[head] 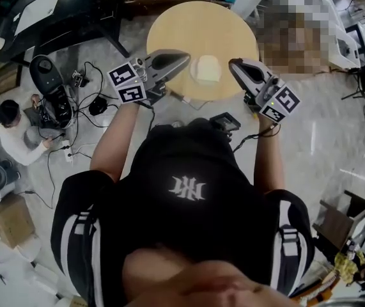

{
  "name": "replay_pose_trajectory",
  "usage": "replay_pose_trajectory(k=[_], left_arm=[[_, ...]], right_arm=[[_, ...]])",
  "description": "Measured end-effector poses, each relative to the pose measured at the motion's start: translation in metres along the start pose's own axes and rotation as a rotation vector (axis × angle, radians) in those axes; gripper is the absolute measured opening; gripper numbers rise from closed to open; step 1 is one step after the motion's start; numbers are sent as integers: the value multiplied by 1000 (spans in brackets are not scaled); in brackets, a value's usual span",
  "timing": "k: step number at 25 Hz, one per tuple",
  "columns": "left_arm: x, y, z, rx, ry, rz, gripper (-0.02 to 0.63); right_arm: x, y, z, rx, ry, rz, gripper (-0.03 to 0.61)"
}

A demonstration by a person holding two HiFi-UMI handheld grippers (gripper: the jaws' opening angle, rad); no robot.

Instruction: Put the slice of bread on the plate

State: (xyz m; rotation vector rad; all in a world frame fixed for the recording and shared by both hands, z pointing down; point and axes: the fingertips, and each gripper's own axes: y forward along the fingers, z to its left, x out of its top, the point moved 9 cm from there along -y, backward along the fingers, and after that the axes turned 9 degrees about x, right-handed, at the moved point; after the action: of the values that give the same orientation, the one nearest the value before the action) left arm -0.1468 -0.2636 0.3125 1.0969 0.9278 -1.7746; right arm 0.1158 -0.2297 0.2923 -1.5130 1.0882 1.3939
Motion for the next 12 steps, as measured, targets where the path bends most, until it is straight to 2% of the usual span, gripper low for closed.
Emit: replay_pose_trajectory(k=[7,12], left_arm=[[0,-10,-31,4,21,28,8],[-10,-19,-53,61,37,55,8]], right_arm=[[-5,-15,14,-3,21,-26,3],[-10,-32,34,19,19,-29,3]])
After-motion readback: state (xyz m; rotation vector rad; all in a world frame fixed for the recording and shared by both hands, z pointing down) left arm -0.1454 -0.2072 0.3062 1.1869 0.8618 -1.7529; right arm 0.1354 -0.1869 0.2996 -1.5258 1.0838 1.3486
